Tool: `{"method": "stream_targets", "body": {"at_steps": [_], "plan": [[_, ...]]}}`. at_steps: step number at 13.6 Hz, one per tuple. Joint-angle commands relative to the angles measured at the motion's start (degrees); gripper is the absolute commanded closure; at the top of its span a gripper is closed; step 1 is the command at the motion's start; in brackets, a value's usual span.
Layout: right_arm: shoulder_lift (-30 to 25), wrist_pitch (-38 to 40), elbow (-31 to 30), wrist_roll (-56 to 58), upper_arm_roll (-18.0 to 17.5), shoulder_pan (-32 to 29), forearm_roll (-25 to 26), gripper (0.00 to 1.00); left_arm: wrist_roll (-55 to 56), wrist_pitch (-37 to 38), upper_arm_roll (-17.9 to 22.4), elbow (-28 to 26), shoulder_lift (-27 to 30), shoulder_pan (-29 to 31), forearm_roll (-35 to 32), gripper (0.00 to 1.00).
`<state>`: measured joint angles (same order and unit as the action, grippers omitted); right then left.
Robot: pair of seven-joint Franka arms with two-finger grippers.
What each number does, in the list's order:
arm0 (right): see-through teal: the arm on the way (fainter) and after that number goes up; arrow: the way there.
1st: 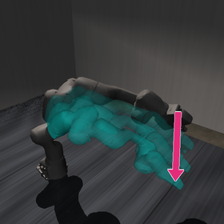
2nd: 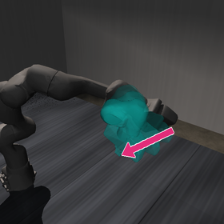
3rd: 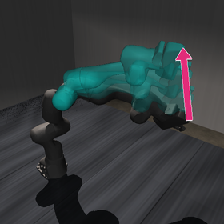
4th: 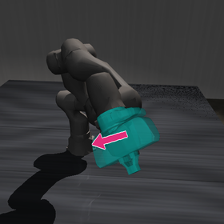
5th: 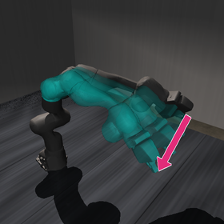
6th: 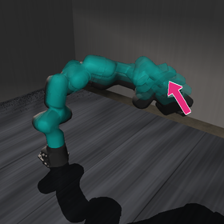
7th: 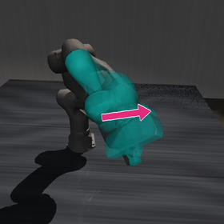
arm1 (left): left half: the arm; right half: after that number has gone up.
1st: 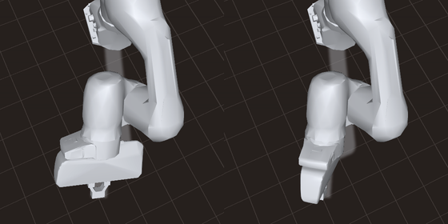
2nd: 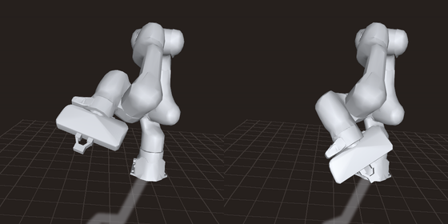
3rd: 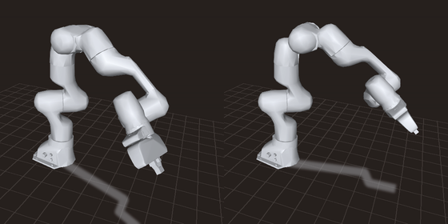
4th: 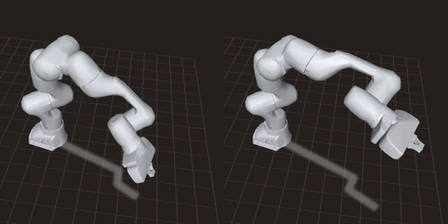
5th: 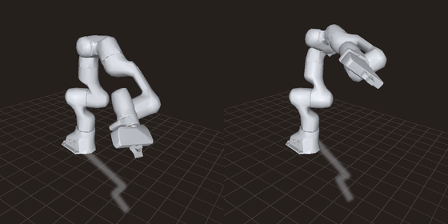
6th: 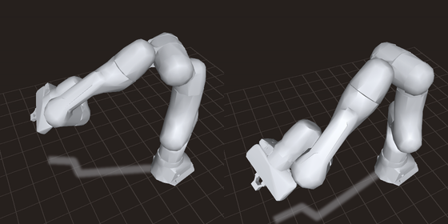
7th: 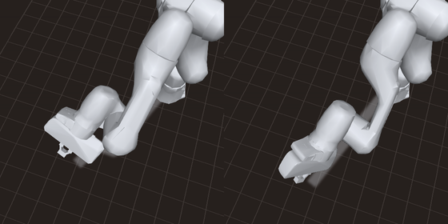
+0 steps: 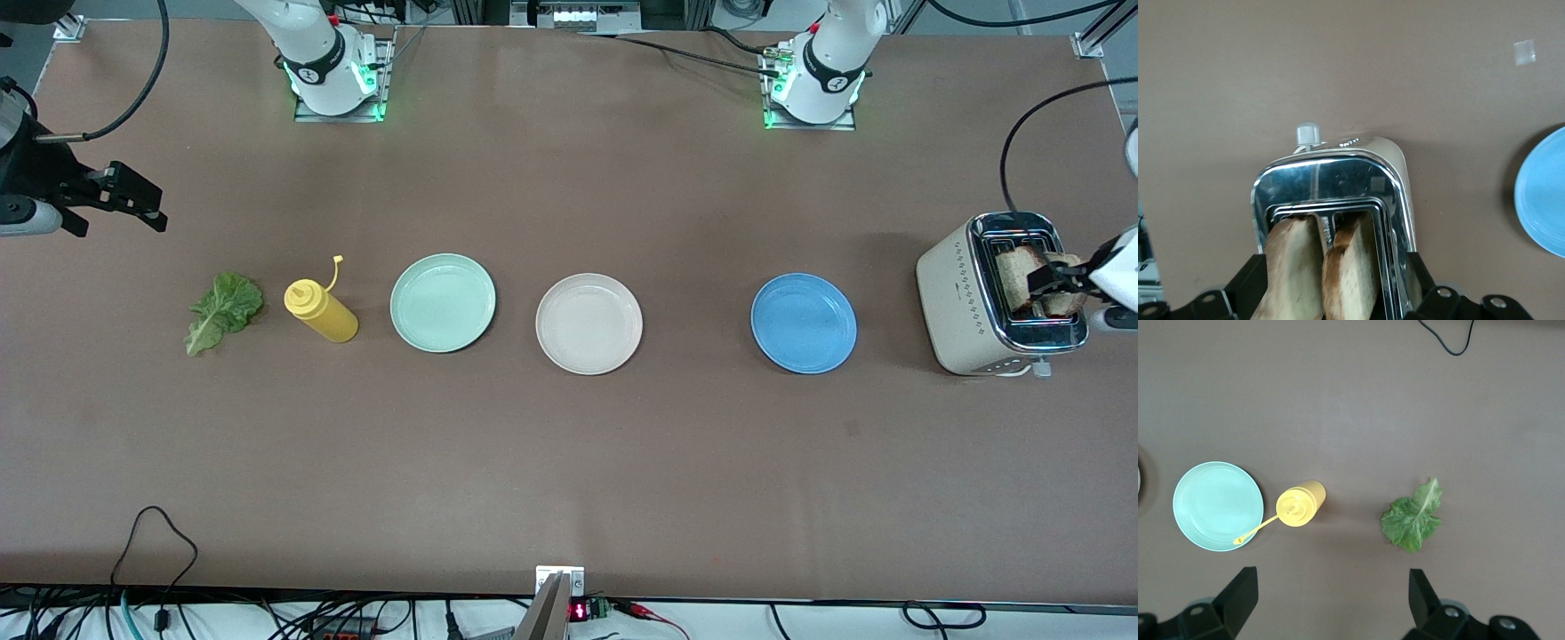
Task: Make sandwich in beige plate with both arms
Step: 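Grasp a bread slice with the left gripper and lift it out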
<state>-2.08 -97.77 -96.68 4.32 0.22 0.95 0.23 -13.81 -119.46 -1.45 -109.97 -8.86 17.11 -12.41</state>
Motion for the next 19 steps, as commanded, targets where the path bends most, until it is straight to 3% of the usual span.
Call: {"method": "stream_targets", "body": {"at_steps": [1, 4, 8, 10, 13, 19], "plan": [[-0.6, 0.9, 0.3, -0.6, -0.1, 0.8, 0.8, 0.00, -1.0, -8.8, -0.7, -8.6, 2.9, 1.9, -0.4, 0.16], [-0.5, 0.8, 0.3, -0.6, -0.1, 0.8, 0.8, 0.00, -1.1, -9.7, -0.6, -11.3, 3.5, 2.6, -0.4, 0.29], [-0.5, 0.9, 0.3, -0.6, -0.1, 0.8, 0.7, 0.00, -3.7, -8.8, -0.6, -12.0, 3.6, 4.1, -0.4, 0.84], [-0.5, 0.9, 0.3, -0.6, -0.1, 0.8, 0.8, 0.00, -4.1, -7.4, -0.7, -11.8, 3.8, 4.9, -0.4, 0.97], [-0.6, 0.9, 0.3, -0.6, -0.1, 0.8, 0.8, 0.00, -4.3, -4.5, -1.1, -11.1, 6.3, 4.8, -0.4, 0.99], [-0.6, 0.8, 0.4, -0.6, -0.1, 0.8, 0.8, 0.00, -3.2, 23.1, -13.3, 10.3, 7.7, 4.3, -0.4, 0.99]]}}
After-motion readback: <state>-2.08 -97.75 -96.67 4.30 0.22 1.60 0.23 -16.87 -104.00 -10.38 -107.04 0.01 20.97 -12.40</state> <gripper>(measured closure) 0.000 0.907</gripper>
